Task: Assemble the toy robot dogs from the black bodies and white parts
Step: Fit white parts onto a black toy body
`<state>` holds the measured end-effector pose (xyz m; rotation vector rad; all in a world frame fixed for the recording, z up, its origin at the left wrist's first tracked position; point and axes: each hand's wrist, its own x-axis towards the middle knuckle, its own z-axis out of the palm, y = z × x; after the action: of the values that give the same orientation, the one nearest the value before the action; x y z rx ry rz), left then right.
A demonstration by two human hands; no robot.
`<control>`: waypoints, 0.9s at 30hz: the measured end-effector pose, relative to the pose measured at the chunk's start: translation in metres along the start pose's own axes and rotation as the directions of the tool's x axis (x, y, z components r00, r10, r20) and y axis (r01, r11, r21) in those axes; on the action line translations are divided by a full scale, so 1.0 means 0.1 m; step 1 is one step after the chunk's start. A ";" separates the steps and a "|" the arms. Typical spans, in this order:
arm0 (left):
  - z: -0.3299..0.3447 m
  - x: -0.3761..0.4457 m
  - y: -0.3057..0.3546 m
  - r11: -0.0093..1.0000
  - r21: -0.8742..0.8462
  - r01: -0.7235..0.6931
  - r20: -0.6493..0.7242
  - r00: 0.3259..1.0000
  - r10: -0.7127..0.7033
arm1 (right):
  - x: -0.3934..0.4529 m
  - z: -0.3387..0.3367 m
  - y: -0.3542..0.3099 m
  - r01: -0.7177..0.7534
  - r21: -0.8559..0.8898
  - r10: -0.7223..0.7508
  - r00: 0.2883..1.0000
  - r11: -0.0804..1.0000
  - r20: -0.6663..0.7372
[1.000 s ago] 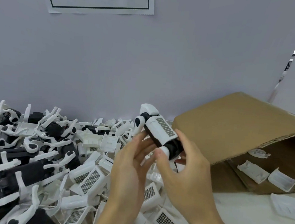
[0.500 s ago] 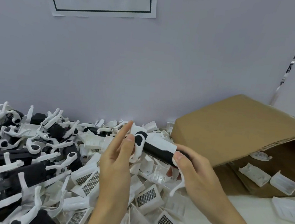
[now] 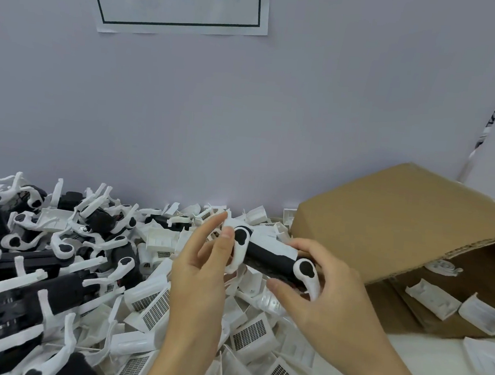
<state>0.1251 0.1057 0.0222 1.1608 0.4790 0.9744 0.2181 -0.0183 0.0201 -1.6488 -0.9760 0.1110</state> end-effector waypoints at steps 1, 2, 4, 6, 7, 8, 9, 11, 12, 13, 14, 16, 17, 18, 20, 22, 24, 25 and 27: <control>0.00 0.00 0.00 1.000 -0.001 0.003 0.016 1.000 -0.003 | 0.01 0.00 0.01 0.009 -0.045 -0.010 0.999 0.999 -0.036; -0.01 0.00 0.01 1.000 -0.007 0.003 0.029 1.000 -0.003 | 0.02 0.00 0.02 0.005 -0.068 -0.009 0.998 0.998 -0.058; -0.04 -0.01 0.03 0.998 -0.063 0.009 0.034 0.999 -0.007 | 0.03 -0.01 0.07 -0.046 -0.028 0.045 0.997 0.999 -0.063; -0.07 0.00 0.04 0.985 -0.169 0.021 0.049 0.999 -0.013 | 0.04 -0.03 0.12 -0.157 0.091 0.161 0.987 0.983 -0.029; -0.06 -0.01 0.06 0.977 -0.211 0.021 0.066 0.998 -0.007 | 0.04 -0.03 0.14 -0.223 0.201 0.226 0.974 0.954 0.009; -0.05 -0.02 0.07 0.971 -0.237 0.019 0.088 0.996 0.002 | 0.03 -0.01 0.15 -0.287 0.342 0.280 0.957 0.895 0.071; -0.03 -0.03 0.07 0.968 -0.249 0.020 0.116 0.993 0.009 | 0.03 0.00 0.15 -0.342 0.471 0.307 0.939 0.813 0.151; 0.00 -0.06 0.06 0.970 -0.242 0.024 0.204 0.979 0.027 | 0.01 0.03 0.13 -0.421 0.627 0.305 0.907 0.656 0.289; 0.01 -0.07 0.05 0.970 -0.242 0.021 0.249 0.968 0.041 | 0.00 0.04 0.12 -0.439 0.666 0.282 0.898 0.604 0.337; 0.01 -0.08 0.04 0.970 -0.243 0.018 0.275 0.960 0.052 | -0.01 0.05 0.12 -0.444 0.685 0.252 0.895 0.578 0.368; 0.01 -0.07 0.03 0.971 -0.240 0.009 0.283 0.957 0.062 | -0.01 0.05 0.11 -0.448 0.696 0.230 0.892 0.561 0.389; 0.02 -0.06 0.03 0.977 -0.214 -0.023 0.285 0.955 0.085 | -0.02 0.05 0.10 -0.467 0.707 0.221 0.882 0.531 0.416; 0.02 -0.06 0.03 0.979 -0.201 -0.038 0.287 0.953 0.096 | -0.02 0.04 0.10 -0.478 0.711 0.221 0.876 0.516 0.429; 0.02 -0.05 0.01 0.980 -0.196 -0.045 0.291 0.951 0.102 | -0.02 0.04 0.09 -0.488 0.716 0.220 0.871 0.499 0.440; 0.01 -0.03 -0.01 0.983 -0.180 -0.046 0.305 0.947 0.100 | -0.02 0.03 0.09 -0.504 0.731 0.213 0.862 0.460 0.461; -0.01 -0.02 -0.05 0.991 -0.117 -0.063 0.332 0.938 0.099 | -0.02 0.03 0.08 -0.520 0.756 0.196 0.853 0.397 0.484; 0.00 -0.02 -0.07 0.994 -0.050 -0.096 0.364 0.925 0.108 | -0.01 0.03 0.09 -0.536 0.782 0.191 0.844 0.320 0.500; 0.00 -0.02 -0.08 0.994 -0.031 -0.107 0.370 0.923 0.111 | -0.01 0.03 0.09 -0.547 0.788 0.204 0.837 0.281 0.508; 0.01 -0.02 -0.10 0.994 -0.016 -0.111 0.368 0.923 0.109 | 0.00 0.03 0.07 -0.585 0.793 0.233 0.806 0.172 0.544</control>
<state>0.1287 0.1027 0.0135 1.3519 0.1143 0.8235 0.2200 -0.0162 0.0133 -0.6517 -0.3904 1.1755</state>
